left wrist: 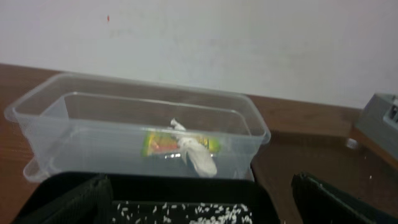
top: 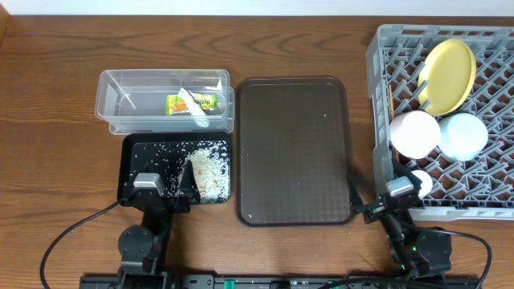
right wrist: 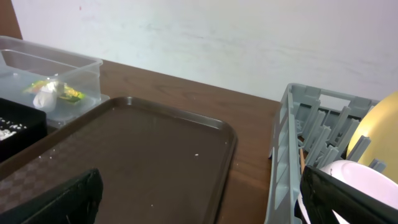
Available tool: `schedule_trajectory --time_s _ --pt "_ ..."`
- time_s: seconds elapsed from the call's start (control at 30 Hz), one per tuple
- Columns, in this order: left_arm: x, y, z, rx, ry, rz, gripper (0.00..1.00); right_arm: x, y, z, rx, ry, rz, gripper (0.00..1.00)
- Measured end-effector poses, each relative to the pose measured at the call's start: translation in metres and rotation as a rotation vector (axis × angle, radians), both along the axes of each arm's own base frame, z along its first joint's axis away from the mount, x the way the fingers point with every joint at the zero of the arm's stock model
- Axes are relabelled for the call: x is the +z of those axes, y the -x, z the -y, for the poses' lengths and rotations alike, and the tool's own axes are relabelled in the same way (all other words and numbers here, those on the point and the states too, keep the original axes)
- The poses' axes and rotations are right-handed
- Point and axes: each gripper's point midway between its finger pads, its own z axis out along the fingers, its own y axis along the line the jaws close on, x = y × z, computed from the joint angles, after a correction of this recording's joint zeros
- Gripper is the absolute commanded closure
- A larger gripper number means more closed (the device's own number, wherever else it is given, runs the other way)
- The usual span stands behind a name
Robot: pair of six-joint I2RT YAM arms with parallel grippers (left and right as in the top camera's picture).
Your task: Sort waste into correct bins and load items into the dishwasher rack
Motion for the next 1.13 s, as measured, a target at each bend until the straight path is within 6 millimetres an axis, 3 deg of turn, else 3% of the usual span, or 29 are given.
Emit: schedule_trajectory --time_s 0.13,1.13 --pt "-0.0072 0.0007 -0.0003 0.002 -0.002 -0.031 0.06 0.0 0.0 0.0 0.0 0.0 0.0 0.01" --pt "-0.0072 0.001 -0.0007 0.004 -0.003 -0.035 0.06 0.0 0.0 0.0 0.0 0.0 0.0 0.01"
